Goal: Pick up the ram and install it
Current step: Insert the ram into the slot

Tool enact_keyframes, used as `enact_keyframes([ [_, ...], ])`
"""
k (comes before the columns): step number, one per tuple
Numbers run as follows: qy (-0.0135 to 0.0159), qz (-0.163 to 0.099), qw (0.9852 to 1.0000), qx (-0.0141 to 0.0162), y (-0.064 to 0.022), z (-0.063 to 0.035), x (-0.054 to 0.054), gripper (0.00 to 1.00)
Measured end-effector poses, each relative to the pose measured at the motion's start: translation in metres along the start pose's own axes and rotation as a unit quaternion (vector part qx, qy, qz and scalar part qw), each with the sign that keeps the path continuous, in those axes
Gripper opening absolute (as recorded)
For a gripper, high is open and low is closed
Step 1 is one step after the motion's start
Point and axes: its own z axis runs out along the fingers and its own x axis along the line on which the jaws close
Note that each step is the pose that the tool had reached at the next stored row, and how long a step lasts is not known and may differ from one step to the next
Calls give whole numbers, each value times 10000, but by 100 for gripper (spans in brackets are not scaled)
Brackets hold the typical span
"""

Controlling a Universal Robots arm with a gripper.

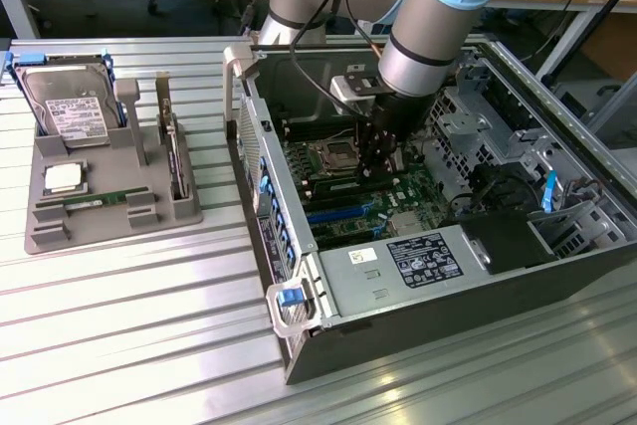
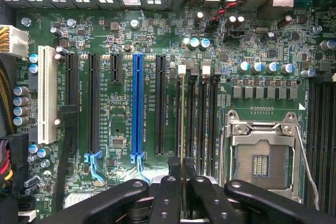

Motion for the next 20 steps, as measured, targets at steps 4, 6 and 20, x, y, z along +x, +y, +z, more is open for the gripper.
enact_keyframes([
  [4,0,0,10000,15,19,-115,-12,20],
  [6,-1,-3,10000,20,24,-145,-16,12],
  [20,-4,-38,9997,-249,-967,-332,19,11],
])
